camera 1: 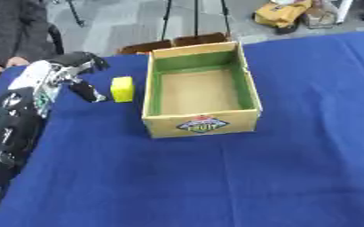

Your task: Pick up objects on the table and place them in the box.

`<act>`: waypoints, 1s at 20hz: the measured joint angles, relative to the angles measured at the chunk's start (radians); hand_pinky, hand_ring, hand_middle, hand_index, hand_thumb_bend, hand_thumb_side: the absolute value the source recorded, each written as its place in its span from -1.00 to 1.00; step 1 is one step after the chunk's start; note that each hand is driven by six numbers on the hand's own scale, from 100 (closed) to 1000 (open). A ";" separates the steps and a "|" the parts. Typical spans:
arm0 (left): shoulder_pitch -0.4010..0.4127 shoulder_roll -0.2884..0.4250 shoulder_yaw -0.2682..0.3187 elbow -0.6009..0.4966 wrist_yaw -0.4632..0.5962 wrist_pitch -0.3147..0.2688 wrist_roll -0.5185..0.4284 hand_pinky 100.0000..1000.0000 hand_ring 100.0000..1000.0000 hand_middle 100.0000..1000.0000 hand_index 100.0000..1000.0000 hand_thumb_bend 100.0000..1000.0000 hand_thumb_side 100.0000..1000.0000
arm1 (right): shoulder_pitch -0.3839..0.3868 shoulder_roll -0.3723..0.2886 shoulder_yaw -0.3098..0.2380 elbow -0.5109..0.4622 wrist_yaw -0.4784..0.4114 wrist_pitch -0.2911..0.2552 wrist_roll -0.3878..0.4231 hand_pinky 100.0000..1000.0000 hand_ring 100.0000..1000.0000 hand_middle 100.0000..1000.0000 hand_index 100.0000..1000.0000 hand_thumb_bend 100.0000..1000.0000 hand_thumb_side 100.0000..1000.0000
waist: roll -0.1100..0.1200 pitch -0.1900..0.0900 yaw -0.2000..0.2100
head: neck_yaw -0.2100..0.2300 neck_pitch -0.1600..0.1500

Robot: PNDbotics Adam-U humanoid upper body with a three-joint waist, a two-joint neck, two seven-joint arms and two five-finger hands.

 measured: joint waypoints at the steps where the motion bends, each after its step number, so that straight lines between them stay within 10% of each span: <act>1: 0.000 -0.002 0.000 0.003 0.000 -0.002 0.008 0.58 0.48 0.49 0.77 -0.19 -0.63 | 0.000 0.000 0.001 0.000 0.000 0.000 0.001 0.57 0.48 0.58 0.80 -0.54 0.64 | 0.002 0.001 -0.001 | 0.001 0.000; 20: -0.001 -0.017 0.003 0.022 0.010 -0.009 0.100 0.59 0.46 0.46 0.74 -0.30 -0.64 | -0.015 0.000 0.006 0.000 0.000 0.001 0.013 0.57 0.48 0.58 0.80 -0.54 0.63 | 0.017 0.031 -0.042 | 0.010 -0.017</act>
